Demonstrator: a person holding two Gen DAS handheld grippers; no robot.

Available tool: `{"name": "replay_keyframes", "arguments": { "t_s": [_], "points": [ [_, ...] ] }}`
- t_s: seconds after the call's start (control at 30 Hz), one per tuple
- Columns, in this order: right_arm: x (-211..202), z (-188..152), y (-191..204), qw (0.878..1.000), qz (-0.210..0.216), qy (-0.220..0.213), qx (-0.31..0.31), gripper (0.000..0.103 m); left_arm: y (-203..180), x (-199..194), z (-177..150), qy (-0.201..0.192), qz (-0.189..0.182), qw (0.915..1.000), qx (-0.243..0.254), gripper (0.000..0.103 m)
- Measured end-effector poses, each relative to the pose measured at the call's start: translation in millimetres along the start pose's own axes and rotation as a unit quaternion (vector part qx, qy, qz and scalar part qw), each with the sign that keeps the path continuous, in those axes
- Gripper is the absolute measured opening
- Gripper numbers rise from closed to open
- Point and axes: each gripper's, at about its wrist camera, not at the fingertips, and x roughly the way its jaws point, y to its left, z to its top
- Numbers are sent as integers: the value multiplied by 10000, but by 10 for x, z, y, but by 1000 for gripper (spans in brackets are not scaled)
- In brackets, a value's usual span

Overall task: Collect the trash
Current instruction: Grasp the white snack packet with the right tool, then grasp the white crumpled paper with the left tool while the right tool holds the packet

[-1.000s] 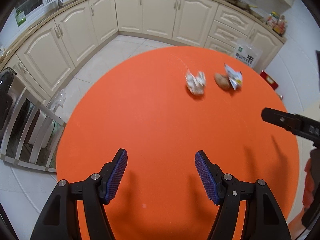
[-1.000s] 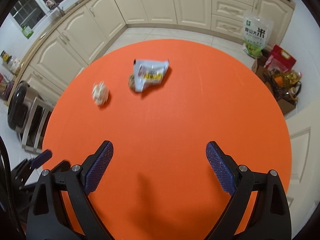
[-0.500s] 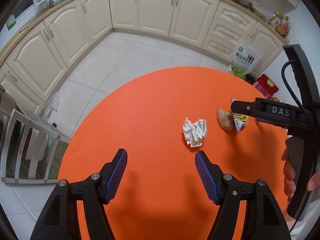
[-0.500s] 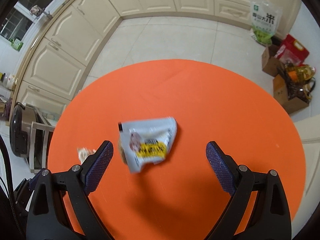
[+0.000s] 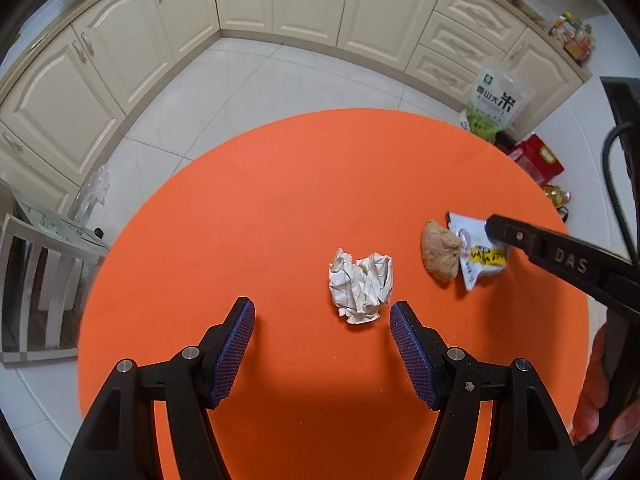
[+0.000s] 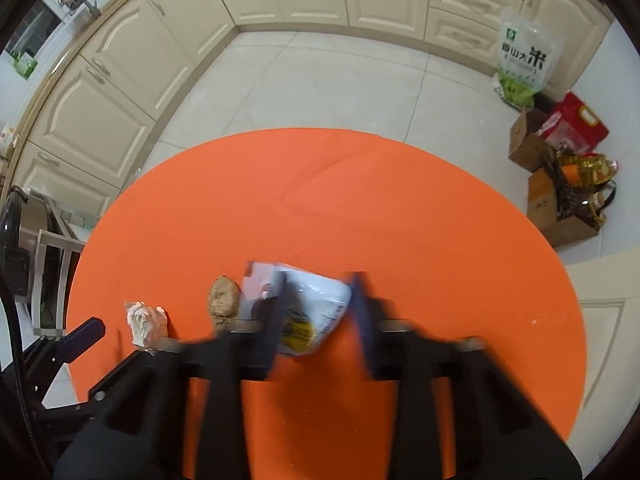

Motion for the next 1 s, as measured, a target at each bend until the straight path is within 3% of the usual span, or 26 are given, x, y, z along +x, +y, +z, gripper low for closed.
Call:
{"name": "replay_keyframes", "arguments": {
  "t_s": [0.2, 0.27, 0.3, 0.33, 0.37, 0.4, 0.8, 1.0],
  "points": [
    [-60, -27, 31, 9998, 47, -54, -174, 9, 117, 186, 14, -125, -255, 9993, -260, 66],
    [-91, -46, 65, 9997, 71, -92, -233, 8, 117, 185, 17, -311, -347, 9989, -44, 65],
    [-104, -57, 87, 9996, 86, -118, -257, 7, 106, 208, -11, -343, -352, 9988, 28, 53],
    [-116, -63, 99, 9995, 98, -139, -276, 7, 116, 235, -3, -345, -280, 9990, 61, 49],
    [-126, -69, 111, 9994, 112, -158, -274, 6, 121, 234, -25, -436, -218, 9988, 69, 29],
    [-132, -78, 106, 9994, 145, -178, -268, 6, 117, 252, -15, -424, -149, 9989, 161, 25],
    [-274, -290, 143, 9983, 324, -317, -369, 5, -36, 208, -80, -494, -25, 9981, 363, 24],
    [-429, -483, 26, 9981, 425, -318, -316, 5, -203, 53, -338, -508, 21, 9974, 512, 24]
  ]
}}
